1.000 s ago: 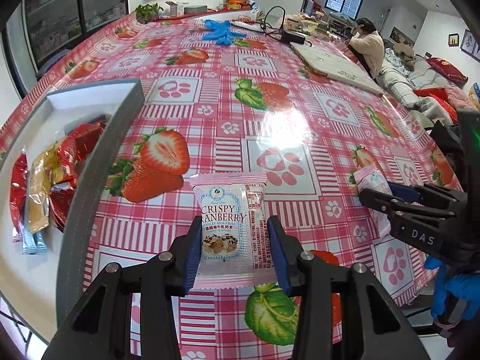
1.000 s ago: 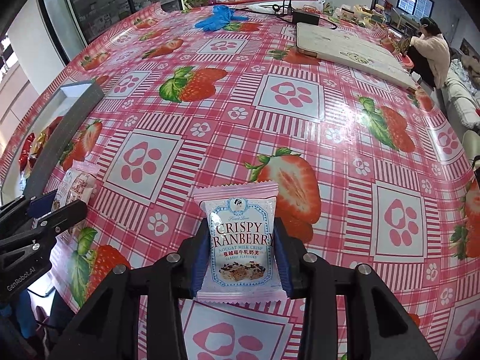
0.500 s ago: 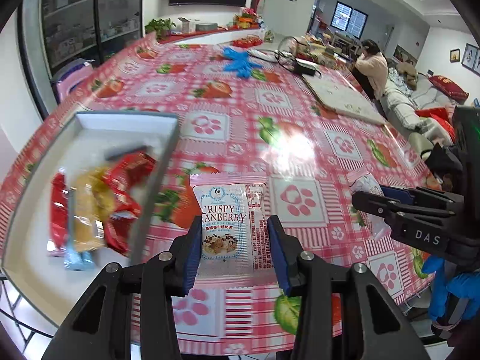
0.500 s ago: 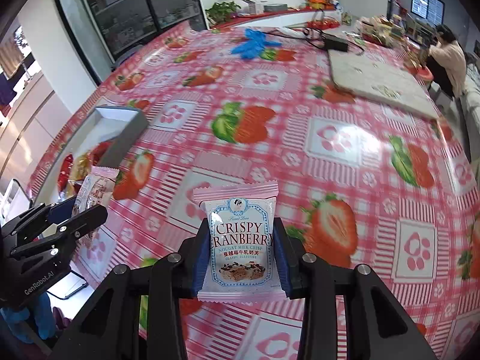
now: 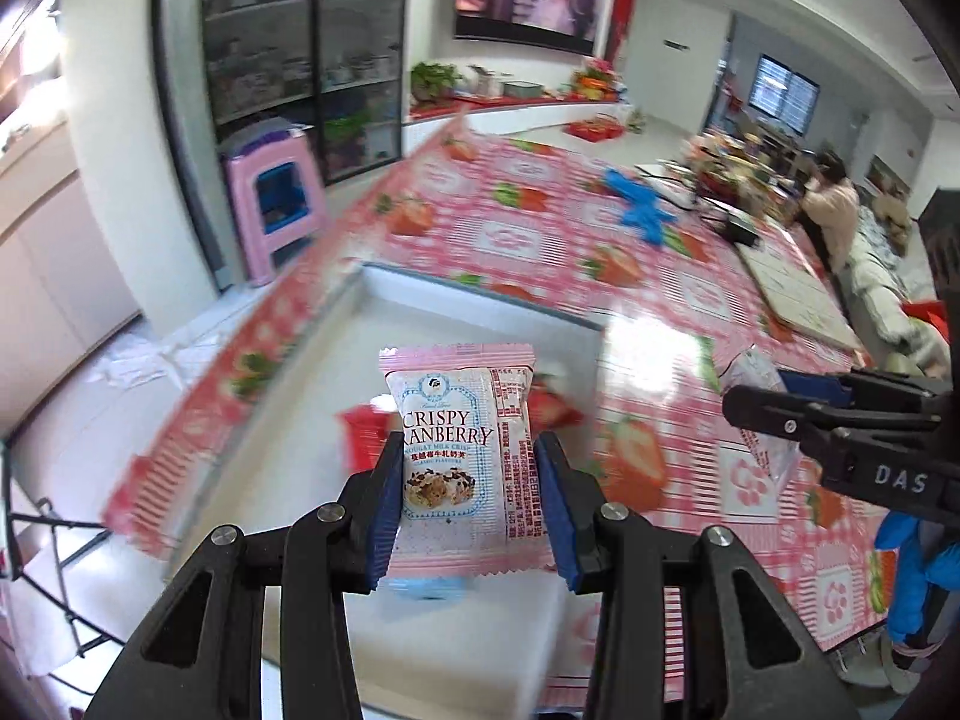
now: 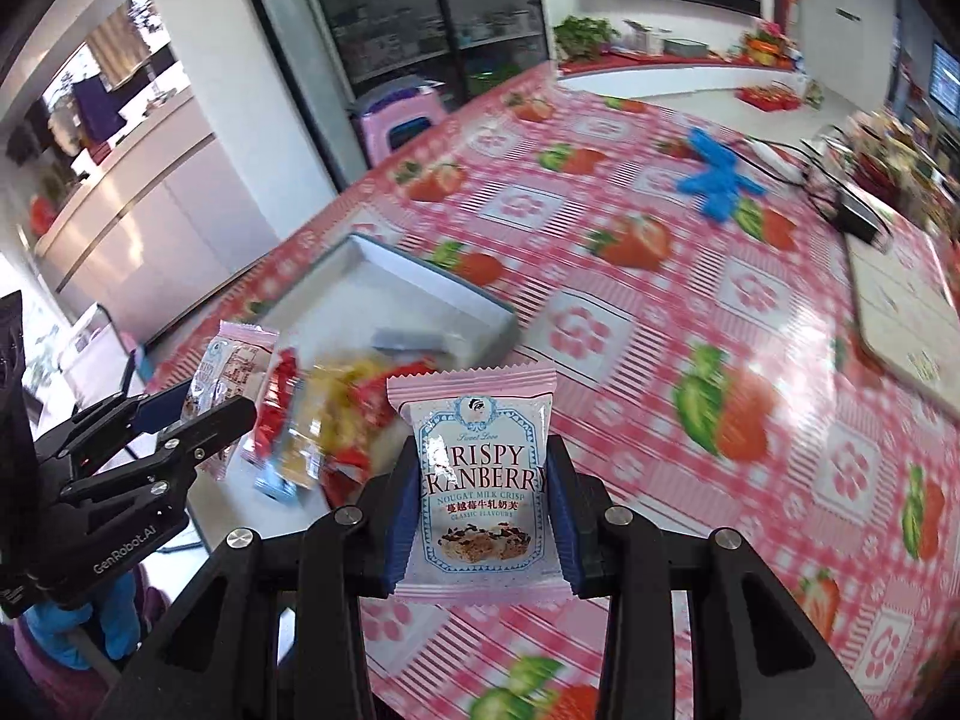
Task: Organize snacks
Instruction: 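Carry both cranberry packets into the white box and open both grippers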
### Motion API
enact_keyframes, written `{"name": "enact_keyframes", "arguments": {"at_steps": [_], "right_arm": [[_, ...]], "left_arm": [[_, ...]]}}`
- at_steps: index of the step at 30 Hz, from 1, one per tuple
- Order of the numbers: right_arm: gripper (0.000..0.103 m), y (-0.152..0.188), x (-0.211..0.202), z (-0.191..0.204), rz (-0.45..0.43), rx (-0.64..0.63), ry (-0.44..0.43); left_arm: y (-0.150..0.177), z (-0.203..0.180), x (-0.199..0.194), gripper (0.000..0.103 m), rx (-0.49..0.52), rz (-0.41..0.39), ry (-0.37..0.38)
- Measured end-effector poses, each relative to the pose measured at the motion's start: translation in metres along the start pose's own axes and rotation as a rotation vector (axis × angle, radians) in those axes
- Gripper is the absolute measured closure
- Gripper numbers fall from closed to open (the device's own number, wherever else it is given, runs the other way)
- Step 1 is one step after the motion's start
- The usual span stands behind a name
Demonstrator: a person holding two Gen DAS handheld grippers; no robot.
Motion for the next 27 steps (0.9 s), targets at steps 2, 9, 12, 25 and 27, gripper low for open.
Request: {"name": "enact_keyframes", "arguments": {"at_steps": [2, 9, 12, 25, 27], "right_arm": [[0.063, -0.010, 0.008, 0.017, 0.005, -0.033, -0.016], [0.063, -0.029, 0.045, 0.060, 0.049, -0.119, -0.061], [0.063, -0.027, 0.058, 0.068, 0.076, -0.140, -0.067], [0.063, -0.017, 0.091, 0.070, 0.148, -0.134, -0.080], [0.063, -0.015, 0.097, 0.071, 0.160, -0.136, -0.080]], "left_arm": [[0.001, 0.014, 0.003, 0.057, -0.018, 0.008, -0.023], [0.020, 0.049, 0.025, 0.057, -0.086, 0.072, -0.055], [0.027, 0.054, 0.034, 0.057, -0.097, 0.091, -0.055], [0.038, 0.064, 0.055, 0.057, -0.115, 0.130, -0.055], [0.036, 0.065, 0.056, 0.057, -0.114, 0.129, -0.058]]}}
Point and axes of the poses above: each gripper's, at about its wrist camera, not at the fingertips, and x roughly the way its jaws point, z to its left, y to its underside, the point moved 9 cm from there along x, roughly the way its jaws point
